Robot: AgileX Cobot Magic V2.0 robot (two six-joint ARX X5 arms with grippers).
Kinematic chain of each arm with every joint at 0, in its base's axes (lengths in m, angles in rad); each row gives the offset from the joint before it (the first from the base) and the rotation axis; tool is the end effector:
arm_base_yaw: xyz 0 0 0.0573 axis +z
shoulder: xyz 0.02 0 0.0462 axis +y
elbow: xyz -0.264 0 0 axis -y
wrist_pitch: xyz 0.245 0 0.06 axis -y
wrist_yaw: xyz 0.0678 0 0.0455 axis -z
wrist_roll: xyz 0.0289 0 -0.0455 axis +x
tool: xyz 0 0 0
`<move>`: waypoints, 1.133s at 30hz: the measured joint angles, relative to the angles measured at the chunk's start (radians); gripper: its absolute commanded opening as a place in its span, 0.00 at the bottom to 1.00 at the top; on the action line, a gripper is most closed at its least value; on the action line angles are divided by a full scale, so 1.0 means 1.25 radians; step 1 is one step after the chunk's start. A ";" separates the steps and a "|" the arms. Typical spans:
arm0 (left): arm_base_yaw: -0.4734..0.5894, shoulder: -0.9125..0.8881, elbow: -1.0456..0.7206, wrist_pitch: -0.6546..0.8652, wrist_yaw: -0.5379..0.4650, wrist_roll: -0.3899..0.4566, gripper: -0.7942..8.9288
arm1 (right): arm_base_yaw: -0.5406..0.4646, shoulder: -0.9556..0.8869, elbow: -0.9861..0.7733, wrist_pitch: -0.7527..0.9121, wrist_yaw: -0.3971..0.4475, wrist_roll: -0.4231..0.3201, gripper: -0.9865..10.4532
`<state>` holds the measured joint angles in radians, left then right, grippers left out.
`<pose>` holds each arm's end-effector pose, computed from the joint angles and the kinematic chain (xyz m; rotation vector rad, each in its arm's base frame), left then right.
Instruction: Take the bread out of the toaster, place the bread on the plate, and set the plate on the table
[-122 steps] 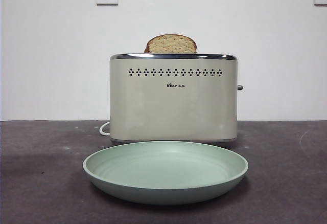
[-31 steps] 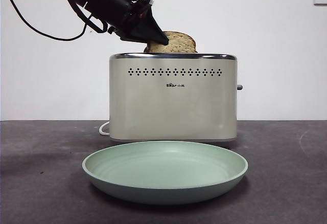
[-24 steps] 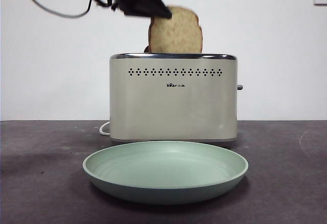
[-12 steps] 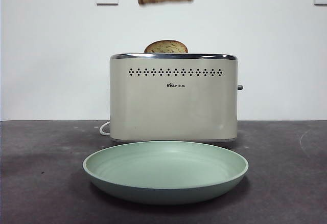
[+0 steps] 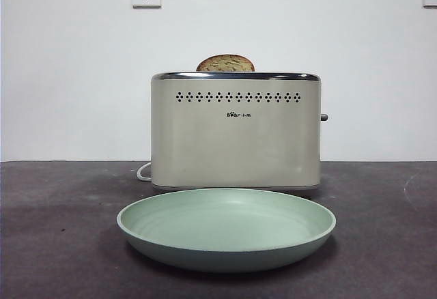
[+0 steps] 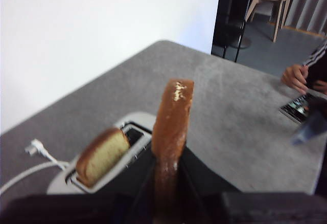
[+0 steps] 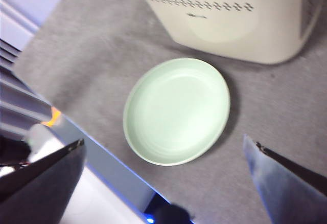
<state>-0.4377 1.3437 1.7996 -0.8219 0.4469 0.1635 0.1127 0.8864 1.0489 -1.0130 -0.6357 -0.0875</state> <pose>0.2137 -0.1138 0.4889 0.1492 0.3057 -0.9033 0.1424 0.0334 0.3385 0.1462 0.8075 0.7370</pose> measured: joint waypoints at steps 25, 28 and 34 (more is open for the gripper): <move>-0.038 -0.562 -0.733 0.167 -0.045 -0.215 0.08 | 0.105 0.324 0.000 0.136 0.014 0.004 0.55; -0.038 -0.629 -0.779 0.151 -0.050 -0.256 0.08 | 0.129 0.385 0.000 0.159 0.040 0.004 0.55; -0.038 -0.732 -0.783 0.084 -0.062 -0.294 0.08 | 0.156 0.554 0.000 0.211 0.074 0.004 0.55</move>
<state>-0.4854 0.4294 0.8211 -0.7170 0.3695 -0.2039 0.3077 1.5787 1.0492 -0.7490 -0.5434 -0.0830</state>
